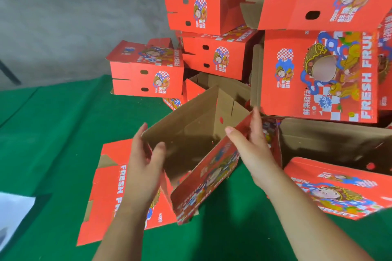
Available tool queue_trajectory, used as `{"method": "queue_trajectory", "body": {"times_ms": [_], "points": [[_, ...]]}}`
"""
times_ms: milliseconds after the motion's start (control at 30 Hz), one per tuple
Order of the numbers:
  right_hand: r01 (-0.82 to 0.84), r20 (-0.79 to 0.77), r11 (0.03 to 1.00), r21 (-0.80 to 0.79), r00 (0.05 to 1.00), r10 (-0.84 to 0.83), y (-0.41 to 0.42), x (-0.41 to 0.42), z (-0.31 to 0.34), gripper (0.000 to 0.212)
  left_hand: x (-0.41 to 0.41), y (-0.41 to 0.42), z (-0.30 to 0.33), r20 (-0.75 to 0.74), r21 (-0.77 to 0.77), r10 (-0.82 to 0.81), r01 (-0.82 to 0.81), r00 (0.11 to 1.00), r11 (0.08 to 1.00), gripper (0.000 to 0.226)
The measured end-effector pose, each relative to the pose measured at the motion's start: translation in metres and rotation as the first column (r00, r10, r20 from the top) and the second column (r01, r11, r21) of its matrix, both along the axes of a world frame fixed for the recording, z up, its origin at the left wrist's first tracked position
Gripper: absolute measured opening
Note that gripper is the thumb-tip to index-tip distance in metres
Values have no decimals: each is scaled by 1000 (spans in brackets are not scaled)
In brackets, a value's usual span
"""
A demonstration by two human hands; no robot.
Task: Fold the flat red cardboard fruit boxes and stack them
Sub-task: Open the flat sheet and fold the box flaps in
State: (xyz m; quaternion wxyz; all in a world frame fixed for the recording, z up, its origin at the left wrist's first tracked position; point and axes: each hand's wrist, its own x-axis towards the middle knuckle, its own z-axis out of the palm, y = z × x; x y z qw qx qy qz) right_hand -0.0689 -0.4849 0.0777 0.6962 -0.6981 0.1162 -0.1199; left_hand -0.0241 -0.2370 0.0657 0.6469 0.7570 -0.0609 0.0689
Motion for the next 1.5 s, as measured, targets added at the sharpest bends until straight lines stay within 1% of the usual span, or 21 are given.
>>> {"method": "queue_trajectory", "body": {"times_ms": [100,167,233,267,333,500,567,633,700,767,800,867,900,933,1000,1033,1100,1167,1300,1433,1500], "points": [[35,4,999,21,999,-35,-6,-1,4,95,1,1,9,-19,-89,184,-185,983,979,57],[60,10,998,27,998,-60,-11,-1,4,78,3,7,16,-116,-123,262,-275,958,953,38],[92,38,993,71,995,-95,-11,0,5,44,4,11,21,-272,-225,209,-273,939,935,15],[96,52,990,99,993,-101,-8,0,8,28,3,12,25,-332,-265,154,-249,931,932,16],[116,66,980,163,990,-128,-5,1,17,20,2,18,29,-339,-311,117,-229,933,922,28],[248,-58,892,378,968,-244,-33,6,43,27,0,40,37,77,-319,244,-208,967,925,22],[227,-163,897,379,971,-177,-51,9,39,51,2,55,33,320,-231,186,-114,929,966,24],[134,-308,926,353,951,-20,-60,12,21,68,7,71,18,402,-93,58,-23,914,995,24],[-30,-441,926,376,873,207,-56,11,-5,82,6,84,-5,242,-83,-30,52,970,995,35],[-172,-546,924,342,763,345,-44,9,-32,96,1,93,-33,-38,-182,-198,188,980,965,29],[-221,-591,928,299,721,362,-35,7,-44,101,-1,91,-43,-174,-293,-317,258,932,921,16],[-261,-664,944,203,671,329,-15,4,-67,96,-8,80,-65,-441,-422,-383,189,811,887,15],[-276,-691,947,161,654,308,-4,1,-79,88,-10,74,-78,-560,-312,-295,134,774,941,10],[-298,-712,948,111,641,285,6,-2,-91,79,-11,69,-95,-617,-98,-118,73,778,992,12],[-351,-747,936,9,620,240,22,-7,-113,69,-20,64,-126,-599,223,200,-79,775,972,43],[-350,-760,937,-8,611,222,29,-10,-121,70,-23,65,-138,-629,211,273,-178,728,961,56],[-366,-774,928,-64,605,185,38,-14,-132,78,-28,71,-154,-785,44,218,-299,580,953,52],[-423,-759,880,-215,640,122,40,-17,-136,76,-30,75,-161,-864,-24,98,-236,495,972,46],[-405,-749,907,-118,636,186,39,-24,-143,70,-26,74,-176,-767,35,196,-266,611,963,41],[-369,-715,845,-387,698,-23,29,-21,-141,66,-15,73,-156,-615,-233,89,-288,783,929,22],[-294,-633,857,-424,772,-48,22,-14,-132,71,-14,84,-142,-537,-243,64,-228,841,943,24]]}}
